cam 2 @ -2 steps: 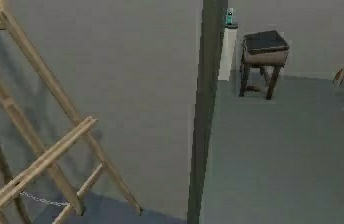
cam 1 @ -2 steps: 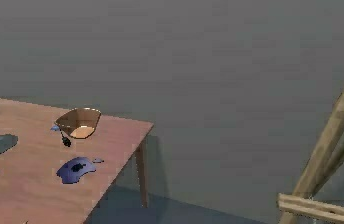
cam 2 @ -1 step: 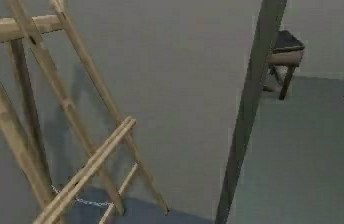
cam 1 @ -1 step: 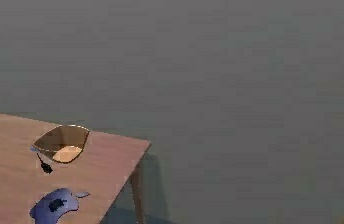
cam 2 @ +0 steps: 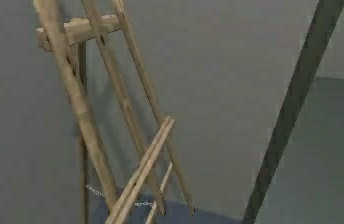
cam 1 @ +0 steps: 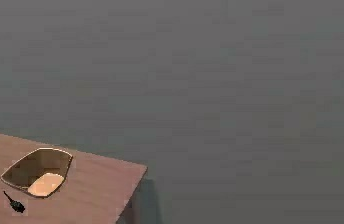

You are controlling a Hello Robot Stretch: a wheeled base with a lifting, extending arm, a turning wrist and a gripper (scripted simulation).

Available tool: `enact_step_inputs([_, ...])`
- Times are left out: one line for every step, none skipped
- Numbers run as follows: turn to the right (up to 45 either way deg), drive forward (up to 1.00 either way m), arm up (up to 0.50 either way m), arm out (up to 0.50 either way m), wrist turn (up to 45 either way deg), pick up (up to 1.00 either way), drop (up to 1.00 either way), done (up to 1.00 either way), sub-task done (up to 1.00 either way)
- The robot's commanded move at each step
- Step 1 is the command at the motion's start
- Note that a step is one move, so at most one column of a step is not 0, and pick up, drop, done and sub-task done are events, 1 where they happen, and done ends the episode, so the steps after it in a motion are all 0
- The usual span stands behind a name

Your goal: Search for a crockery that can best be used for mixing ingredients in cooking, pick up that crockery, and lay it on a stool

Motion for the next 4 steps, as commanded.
enact_step_inputs([0.0,0.35,0.00,0.00,0.0,0.00,0.00,0.00,0.00])
enact_step_inputs([-45.0,0.00,0.00,0.00,0.0,0.00,0.00,0.00,0.00])
enact_step_inputs([-45.0,0.00,0.00,0.00,0.0,0.00,0.00,0.00,0.00])
enact_step_inputs([-45.0,0.00,0.00,0.00,0.0,0.00,0.00,0.00,0.00])
